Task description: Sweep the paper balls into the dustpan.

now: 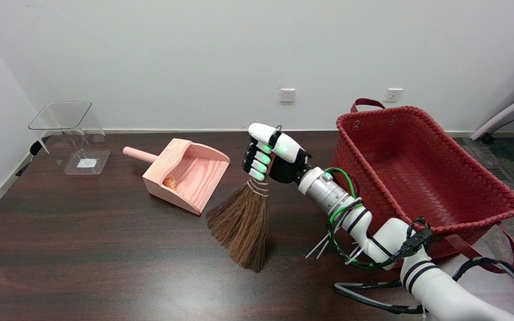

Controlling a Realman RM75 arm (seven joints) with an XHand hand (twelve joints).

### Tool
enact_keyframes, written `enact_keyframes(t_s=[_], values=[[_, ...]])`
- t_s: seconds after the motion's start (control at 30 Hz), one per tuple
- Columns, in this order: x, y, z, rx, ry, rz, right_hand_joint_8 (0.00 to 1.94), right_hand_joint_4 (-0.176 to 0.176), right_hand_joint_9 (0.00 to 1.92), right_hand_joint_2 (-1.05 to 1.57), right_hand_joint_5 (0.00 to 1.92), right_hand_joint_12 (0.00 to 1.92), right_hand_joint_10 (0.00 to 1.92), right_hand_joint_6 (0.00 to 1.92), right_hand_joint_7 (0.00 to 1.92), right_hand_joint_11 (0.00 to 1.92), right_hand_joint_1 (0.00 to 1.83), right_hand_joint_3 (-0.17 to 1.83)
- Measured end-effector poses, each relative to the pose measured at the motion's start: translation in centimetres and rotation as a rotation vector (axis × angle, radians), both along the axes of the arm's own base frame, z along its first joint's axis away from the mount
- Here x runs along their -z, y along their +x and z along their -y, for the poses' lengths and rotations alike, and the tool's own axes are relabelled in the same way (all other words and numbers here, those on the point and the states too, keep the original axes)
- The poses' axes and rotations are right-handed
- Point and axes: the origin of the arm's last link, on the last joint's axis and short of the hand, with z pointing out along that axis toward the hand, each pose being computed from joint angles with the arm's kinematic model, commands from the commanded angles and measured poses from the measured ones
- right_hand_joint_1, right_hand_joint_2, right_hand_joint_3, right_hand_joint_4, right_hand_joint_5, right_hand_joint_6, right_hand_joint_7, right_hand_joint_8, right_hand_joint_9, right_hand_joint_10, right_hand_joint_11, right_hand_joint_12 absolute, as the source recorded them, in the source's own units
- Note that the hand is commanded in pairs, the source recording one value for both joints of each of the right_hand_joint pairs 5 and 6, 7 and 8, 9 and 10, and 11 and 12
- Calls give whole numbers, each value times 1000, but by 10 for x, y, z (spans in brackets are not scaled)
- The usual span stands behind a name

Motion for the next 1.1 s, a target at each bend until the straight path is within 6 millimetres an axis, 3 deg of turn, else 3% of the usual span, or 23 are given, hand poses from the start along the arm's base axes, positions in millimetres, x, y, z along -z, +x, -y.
enact_keyframes(t_s=[1.1], values=[[-17,33,22,-113,-53,-172,1920,0,1920,1571,1920,1920,1920,1920,1920,1920,998,608]])
